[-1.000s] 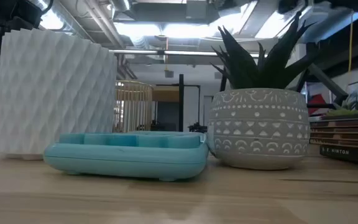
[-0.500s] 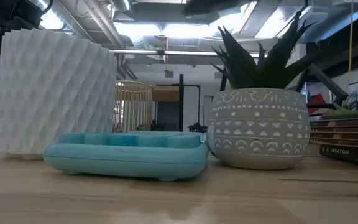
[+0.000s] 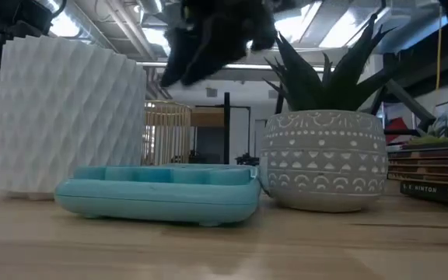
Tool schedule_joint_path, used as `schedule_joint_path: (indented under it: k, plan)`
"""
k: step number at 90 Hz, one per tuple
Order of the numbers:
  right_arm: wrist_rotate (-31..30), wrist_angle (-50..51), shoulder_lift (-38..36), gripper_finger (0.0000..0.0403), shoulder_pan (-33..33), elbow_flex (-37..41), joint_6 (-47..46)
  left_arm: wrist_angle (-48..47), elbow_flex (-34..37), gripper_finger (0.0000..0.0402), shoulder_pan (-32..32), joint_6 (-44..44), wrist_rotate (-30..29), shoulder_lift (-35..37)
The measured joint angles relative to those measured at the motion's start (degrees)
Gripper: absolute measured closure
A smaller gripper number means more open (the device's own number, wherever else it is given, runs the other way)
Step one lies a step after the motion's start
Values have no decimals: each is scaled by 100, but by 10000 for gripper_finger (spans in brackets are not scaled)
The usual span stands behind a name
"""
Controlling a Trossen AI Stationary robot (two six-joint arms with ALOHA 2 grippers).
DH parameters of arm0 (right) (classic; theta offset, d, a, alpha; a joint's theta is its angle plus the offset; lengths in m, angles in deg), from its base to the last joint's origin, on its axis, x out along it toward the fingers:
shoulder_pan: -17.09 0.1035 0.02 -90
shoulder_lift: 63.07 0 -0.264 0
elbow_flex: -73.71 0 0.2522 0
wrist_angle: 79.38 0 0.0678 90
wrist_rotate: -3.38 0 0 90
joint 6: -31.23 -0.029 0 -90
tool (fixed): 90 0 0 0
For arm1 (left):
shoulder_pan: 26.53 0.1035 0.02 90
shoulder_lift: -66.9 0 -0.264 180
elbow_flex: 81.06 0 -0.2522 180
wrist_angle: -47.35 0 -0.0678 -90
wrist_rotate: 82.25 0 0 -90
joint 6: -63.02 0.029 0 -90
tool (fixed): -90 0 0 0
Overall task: Stock shelves
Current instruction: Put the gold pen holder on the shelf
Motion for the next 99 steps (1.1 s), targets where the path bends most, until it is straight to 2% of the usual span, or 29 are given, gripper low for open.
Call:
schedule_joint_path:
  k: [27, 38, 52, 63, 73, 96, 99]
  plan:
    - [-495, -22, 299, 247, 2, -2, 2, 0, 0, 401, 0, 0, -2, -2]
    - [-499, -80, 303, 294, 2, -3, 2, 0, 1, 402, 0, 0, -2, -2]
    - [-566, -128, 303, 381, 2, -4, 0, 1, 0, 401, 0, 0, -1, -1]
    - [-997, -65, 303, 394, 7, -99, -104, 0, 0, 401, 2, 0, -2, -2]
    - [-1233, 496, 301, 401, 2, -645, -150, 0, 0, 401, 1, 0, -1, -2]
    - [-1335, 1941, 282, 402, -129, -2847, -87, 0, 0, 401, 0, -1, 0, 0]
    - [-1341, 1897, 211, 402, -195, -2902, -76, 1, 0, 401, 1, 0, -1, -2]
